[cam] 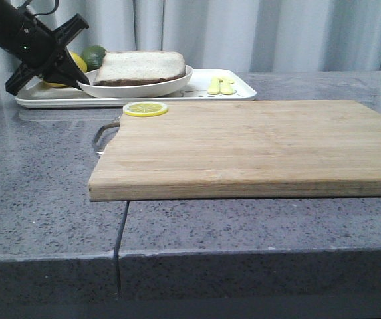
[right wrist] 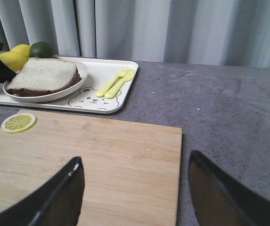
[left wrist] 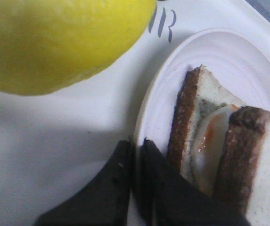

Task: Place bread and move sandwich to tray
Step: 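Lift the plate with the left gripper and carry it over the tray, then lower the plate onto the tray and open the left gripper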

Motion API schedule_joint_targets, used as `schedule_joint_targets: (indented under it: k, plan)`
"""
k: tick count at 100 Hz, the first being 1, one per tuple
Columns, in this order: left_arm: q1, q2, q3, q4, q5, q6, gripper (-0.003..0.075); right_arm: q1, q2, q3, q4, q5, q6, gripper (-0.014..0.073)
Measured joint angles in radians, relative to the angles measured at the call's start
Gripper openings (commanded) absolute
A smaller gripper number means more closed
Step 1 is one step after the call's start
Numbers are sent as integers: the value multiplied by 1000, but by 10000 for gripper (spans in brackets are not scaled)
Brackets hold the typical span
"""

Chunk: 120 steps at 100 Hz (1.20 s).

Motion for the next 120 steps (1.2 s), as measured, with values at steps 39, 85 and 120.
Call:
schedule_joint_targets:
  k: [39,85,120]
  plan:
    - [0,0,-1,12,0,0,-18,0,0,0,0,0,0,480]
    - [-1,0,-9,4,0,-7,239,0,0,0,0,0,0,480]
    - [-1,0,-10,2,11,-9,274,0,0,0,0,0,0,480]
